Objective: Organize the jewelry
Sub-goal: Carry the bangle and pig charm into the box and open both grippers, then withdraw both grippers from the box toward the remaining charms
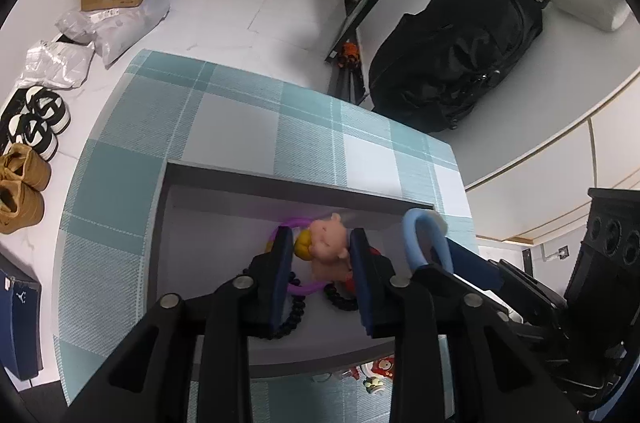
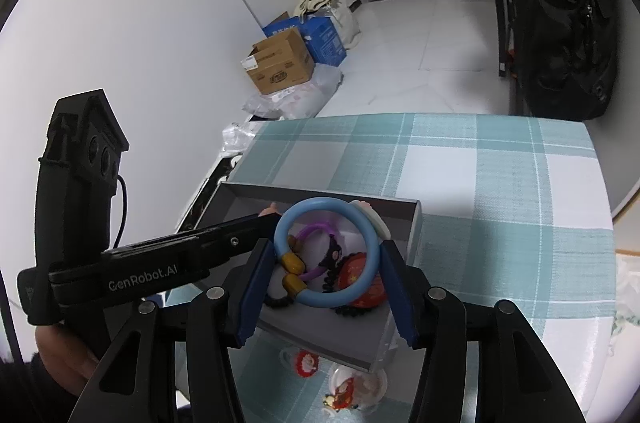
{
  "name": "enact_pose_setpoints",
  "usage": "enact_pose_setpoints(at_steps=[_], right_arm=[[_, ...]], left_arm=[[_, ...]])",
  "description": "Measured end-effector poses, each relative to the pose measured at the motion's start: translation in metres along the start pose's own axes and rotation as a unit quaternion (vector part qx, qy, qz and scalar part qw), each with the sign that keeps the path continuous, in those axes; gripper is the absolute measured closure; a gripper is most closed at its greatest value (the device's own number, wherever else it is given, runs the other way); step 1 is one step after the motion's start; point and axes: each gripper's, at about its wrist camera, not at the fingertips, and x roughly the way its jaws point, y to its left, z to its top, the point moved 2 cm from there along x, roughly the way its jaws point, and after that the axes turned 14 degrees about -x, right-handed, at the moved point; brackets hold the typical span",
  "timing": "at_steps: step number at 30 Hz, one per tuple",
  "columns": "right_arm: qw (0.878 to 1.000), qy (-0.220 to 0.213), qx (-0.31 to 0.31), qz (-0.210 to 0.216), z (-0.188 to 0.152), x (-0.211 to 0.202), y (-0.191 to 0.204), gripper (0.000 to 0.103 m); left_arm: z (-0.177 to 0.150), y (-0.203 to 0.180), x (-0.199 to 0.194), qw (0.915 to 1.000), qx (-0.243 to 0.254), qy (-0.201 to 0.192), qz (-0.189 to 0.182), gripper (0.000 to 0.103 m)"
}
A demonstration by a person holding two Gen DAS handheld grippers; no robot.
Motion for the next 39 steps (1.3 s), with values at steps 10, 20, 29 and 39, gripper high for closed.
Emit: enact_pose_setpoints(at_steps=[10, 20, 29, 39], right_arm=[[1.0, -0.023, -0.004, -0.007, 0.0, -0.011, 0.0, 0.036], [0.999, -0.034, 0.0, -0.015, -0.003, -0.023, -0.003, 0.03], [0.998, -0.055, -0.014, -0.03, -0.005, -0.042, 0.004, 0.024], [0.996, -0.071, -0.031, -0.05, -0.02, -0.065, 0.011, 0.02]], left_arm=[[-0.002, 0.002, -0.005, 1.0, -0.005, -0.006, 0.002, 0.062], [-0.008, -0.001, -0.012, 0.9996, 0.008, -0.023, 0.01, 0.061], [-0.02, -0.008, -0.023, 0.9979, 0.04, -0.048, 0.016, 0.061], [-0.042, -0.013, -0.039, 0.9935, 0.069, -0.087, 0.028, 0.05]])
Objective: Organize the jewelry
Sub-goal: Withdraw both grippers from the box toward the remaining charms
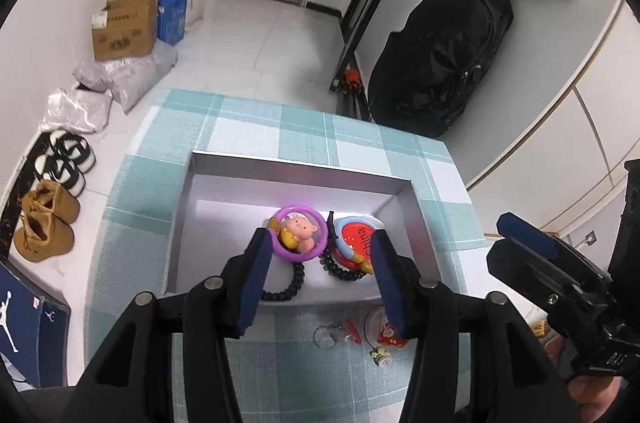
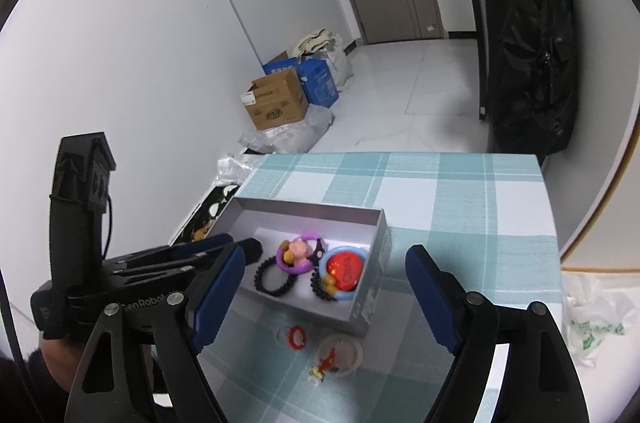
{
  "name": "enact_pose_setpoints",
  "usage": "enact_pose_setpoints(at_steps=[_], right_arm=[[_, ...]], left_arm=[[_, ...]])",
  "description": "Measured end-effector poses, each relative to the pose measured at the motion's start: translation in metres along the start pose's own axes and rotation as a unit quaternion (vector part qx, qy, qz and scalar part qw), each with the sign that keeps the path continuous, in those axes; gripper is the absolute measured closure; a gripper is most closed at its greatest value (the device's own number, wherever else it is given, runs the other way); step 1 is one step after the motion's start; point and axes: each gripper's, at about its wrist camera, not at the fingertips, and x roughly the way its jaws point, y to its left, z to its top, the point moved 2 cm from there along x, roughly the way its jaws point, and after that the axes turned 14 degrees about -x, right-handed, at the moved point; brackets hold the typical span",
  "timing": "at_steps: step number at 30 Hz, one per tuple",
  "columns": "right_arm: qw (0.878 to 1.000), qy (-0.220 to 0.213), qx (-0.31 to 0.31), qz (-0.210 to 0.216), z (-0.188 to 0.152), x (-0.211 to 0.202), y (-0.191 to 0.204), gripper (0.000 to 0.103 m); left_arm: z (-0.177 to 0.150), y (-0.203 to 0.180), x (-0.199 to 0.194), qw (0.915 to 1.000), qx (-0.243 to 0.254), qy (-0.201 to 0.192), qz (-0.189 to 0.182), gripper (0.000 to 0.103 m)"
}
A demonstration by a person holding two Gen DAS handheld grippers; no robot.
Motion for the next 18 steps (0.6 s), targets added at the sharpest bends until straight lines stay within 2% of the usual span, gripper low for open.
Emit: enact_pose_setpoints(at_steps=[2, 10, 14, 18], right_arm=[[1.0, -0.001, -0.007, -0.005, -0.003, -0.004, 0.002, 0.02], [1.0, 0.001, -0.013, -0.023, -0.021, -0.019, 0.002, 0.017], [0.999, 0.006, -0.018, -0.03, -0.031, -0.023, 0.003, 0.015], [0.999, 0.018, -0.025, -0.034, -0.039, -0.021, 0.005, 0.012]], left_arm=[[-0.005, -0.001, -0.004, 0.9999, 0.008, -0.009, 0.004, 0.045], [-0.024, -0.007, -0.009, 0.9989, 0.041, -0.015, 0.014, 0.044], [-0.036, -0.007, -0.006, 0.9984, 0.052, -0.003, 0.019, 0.037], [-0.046, -0.008, 0.0, 0.9979, 0.06, 0.014, 0.022, 0.035]])
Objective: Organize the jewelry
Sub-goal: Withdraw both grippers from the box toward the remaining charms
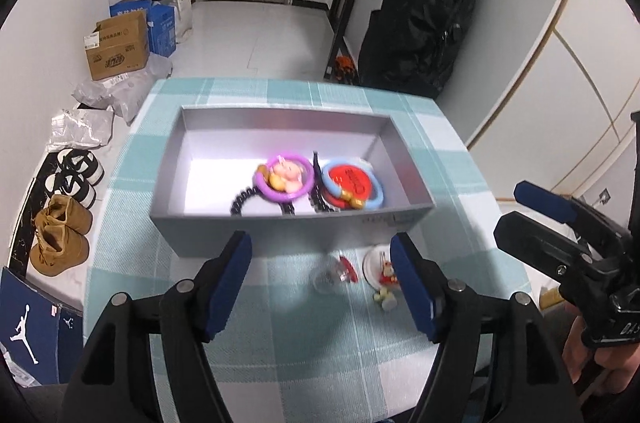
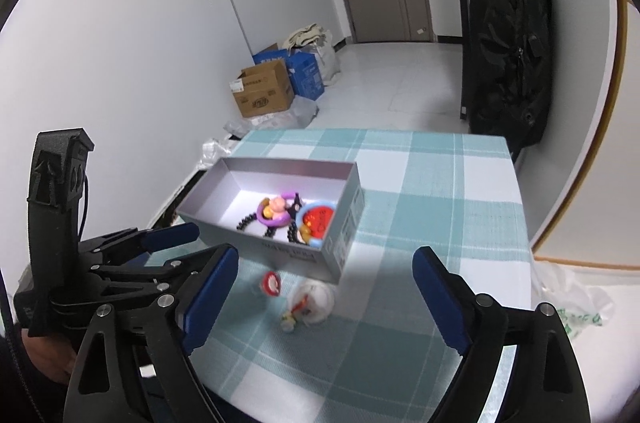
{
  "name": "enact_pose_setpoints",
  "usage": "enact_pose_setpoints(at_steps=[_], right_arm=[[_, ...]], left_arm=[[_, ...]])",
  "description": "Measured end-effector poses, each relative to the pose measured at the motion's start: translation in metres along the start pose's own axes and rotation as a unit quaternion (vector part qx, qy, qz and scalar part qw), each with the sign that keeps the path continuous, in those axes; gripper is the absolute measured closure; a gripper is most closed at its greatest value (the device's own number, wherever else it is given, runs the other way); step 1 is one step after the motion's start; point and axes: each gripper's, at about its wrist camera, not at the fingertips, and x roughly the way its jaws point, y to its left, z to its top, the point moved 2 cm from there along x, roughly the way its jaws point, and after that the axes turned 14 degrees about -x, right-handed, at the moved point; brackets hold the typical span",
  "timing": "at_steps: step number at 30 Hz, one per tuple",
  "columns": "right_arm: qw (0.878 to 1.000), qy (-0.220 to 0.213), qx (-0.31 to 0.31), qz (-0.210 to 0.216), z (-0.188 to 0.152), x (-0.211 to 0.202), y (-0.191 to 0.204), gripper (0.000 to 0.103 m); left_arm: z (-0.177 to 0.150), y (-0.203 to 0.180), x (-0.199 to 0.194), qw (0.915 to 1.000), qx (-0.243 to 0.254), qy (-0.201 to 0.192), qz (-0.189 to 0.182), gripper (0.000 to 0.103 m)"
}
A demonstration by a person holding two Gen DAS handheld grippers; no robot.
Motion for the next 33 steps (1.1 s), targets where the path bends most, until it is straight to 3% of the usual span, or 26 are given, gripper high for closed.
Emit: enact_pose_setpoints(at_steps=[6, 16, 23, 26, 33], right_arm=[[1.0, 0.009, 0.013, -0.013, -0.008, -0.004, -0.006, 0.004], [0.999, 0.018, 0.024, -0.017, -0.015, -0.011, -0.013, 0.003], [0.999, 0.014, 0.047, -0.021, -0.017, -0.018, -0.024, 0.003], [0.998, 0.014, 0.055, -0.024, -0.02, -0.02, -0.028, 0.003], [0.997, 0.001, 0.072, -0.035, -0.023, -0.032, -0.038, 0.003]], left_arm=[[-0.015, 0.001, 0.011, 0.9994, 0.013, 0.025, 0.02, 0.035], [-0.028, 0.001, 0.029, 0.9966, 0.015, 0.077, 0.026, 0.035], [-0.027, -0.007, 0.034, 0.9963, 0.019, 0.08, 0.027, 0.035], [-0.025, -0.009, 0.037, 0.9957, 0.021, 0.076, 0.048, 0.035], [-0.019, -0.001, 0.042, 0.9957, -0.013, 0.073, 0.056, 0.035]])
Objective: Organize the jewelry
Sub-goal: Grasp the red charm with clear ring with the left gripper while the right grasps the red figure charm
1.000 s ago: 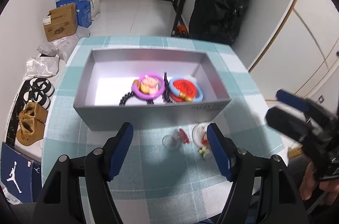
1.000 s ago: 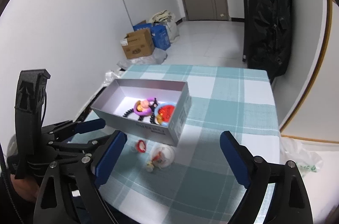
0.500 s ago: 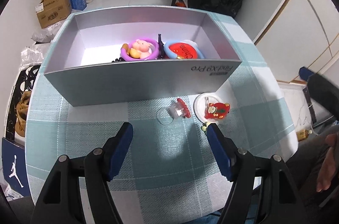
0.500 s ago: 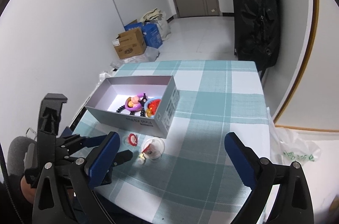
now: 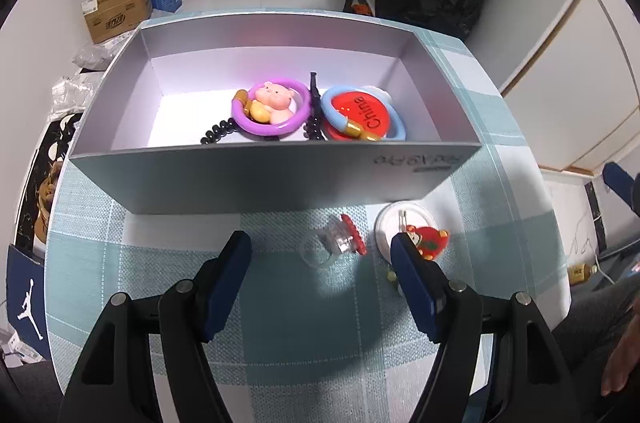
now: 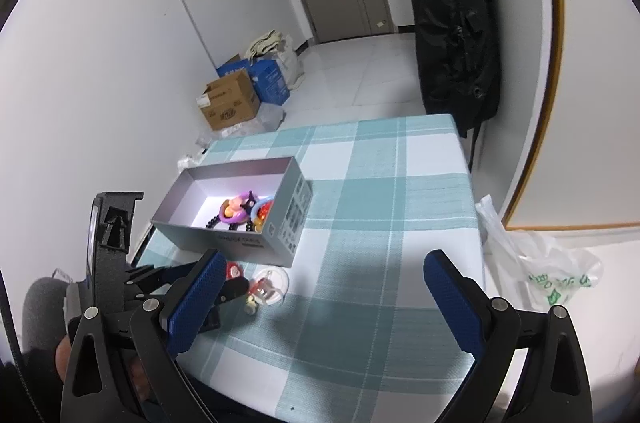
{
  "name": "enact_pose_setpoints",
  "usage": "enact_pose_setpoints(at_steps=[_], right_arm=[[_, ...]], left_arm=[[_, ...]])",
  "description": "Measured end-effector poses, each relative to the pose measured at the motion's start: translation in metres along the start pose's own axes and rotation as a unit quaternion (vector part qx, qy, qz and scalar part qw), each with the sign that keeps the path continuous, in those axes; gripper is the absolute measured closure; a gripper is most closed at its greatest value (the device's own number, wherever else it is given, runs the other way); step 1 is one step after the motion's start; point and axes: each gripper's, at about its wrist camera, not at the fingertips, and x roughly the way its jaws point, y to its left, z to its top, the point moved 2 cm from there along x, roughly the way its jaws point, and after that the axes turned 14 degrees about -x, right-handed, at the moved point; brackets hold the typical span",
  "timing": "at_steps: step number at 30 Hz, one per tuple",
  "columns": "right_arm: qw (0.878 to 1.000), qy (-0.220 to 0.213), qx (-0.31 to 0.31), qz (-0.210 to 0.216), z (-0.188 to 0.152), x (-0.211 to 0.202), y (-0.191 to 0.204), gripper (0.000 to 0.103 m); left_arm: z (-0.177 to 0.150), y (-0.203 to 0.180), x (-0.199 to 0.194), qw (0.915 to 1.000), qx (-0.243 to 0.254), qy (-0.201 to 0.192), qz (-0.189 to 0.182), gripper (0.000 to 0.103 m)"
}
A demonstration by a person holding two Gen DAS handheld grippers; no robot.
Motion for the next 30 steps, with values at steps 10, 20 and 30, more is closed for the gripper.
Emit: enact_pose_setpoints(at_steps=[10, 20, 30], right_arm=[[1.0, -0.005, -0.002, 0.001, 0.002, -0.002, 0.002, 0.003], [1.0, 0.001, -0.01, -0.002, 0.0, 0.002, 0.005, 0.003], [1.0, 0.007, -0.015, 0.006, -0.003, 0.008, 0.009, 0.003]], left_arm=[[0.003, 0.001, 0.001, 1.0, -0.003, 0.0, -0.009, 0.035], [0.004, 0.001, 0.002, 0.9999, 0.015, 0.006, -0.002, 0.08], [0.003, 0.003, -0.005, 0.9993, 0.014, 0.019, -0.03, 0.08]])
